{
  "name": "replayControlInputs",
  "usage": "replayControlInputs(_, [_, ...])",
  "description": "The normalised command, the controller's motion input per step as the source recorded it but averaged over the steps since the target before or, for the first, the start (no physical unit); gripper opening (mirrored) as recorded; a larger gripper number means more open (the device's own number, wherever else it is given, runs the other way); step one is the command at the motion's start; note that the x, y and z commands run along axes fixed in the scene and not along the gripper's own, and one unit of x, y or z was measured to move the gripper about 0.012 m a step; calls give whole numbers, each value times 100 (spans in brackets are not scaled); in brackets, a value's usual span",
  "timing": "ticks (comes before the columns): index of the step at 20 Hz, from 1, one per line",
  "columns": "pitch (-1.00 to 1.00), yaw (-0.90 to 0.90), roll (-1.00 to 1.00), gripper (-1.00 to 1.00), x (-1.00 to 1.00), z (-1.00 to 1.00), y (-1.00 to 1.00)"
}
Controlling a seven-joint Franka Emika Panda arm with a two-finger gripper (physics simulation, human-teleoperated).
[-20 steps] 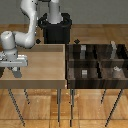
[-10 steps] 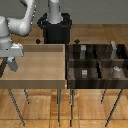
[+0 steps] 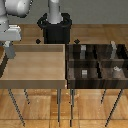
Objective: Place the milk carton into the appropriate compartment.
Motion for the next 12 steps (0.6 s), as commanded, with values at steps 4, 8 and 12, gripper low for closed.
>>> replayControlInputs(4, [0,0,0,-100,0,0,100])
replayControlInputs(8, [0,0,0,-100,0,0,100])
replayControlInputs(12, [0,0,0,-100,0,0,100])
